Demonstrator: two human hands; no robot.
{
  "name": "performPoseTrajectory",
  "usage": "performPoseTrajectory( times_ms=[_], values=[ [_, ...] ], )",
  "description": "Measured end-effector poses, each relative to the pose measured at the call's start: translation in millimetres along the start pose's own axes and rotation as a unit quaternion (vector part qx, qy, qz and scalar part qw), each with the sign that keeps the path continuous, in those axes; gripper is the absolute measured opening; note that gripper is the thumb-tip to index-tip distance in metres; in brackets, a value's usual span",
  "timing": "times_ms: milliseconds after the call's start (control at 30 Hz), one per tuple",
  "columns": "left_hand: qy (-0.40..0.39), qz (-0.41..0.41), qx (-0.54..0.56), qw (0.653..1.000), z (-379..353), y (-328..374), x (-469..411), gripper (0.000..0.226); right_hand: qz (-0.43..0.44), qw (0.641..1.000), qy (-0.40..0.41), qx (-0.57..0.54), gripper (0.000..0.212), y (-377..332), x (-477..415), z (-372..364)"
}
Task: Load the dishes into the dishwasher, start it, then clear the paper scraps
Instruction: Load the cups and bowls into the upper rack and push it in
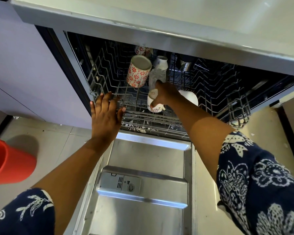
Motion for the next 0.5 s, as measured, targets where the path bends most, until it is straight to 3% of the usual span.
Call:
performPoseTrajectory(
  times_ms=[200,300,400,500],
  values=[
    [-0.004,-0.002,-0.002,1.0,3,1,-1,0.061,-0.018,1.0,0.013,-0.014,0.091,-1,13,0],
    [-0.009,-0.001,-0.006,1.0,5,1,0,0.064,-0.017,0.988,0.129,-0.078,0.074,9,53,13],
    [-0.012,0.014,-0.004,1.0,8,4,0,0.068,-0.024,0.947,0.283,-0.152,0.053,33,124,10],
    [-0.019,0.013,0.011,1.0,11,13,7,0.067,-0.073,0.916,0.366,-0.145,0.055,71,171,-18]
  ],
)
Point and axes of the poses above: each hand's wrist, its own x-axis away from the middle knuckle, its own z-axis out of the back of the hand, y = z × x, the point moved 5 cm from there along -x, towards the middle knuckle, and after that the axes turned 6 degrees about -y, right-handed, at the moved point
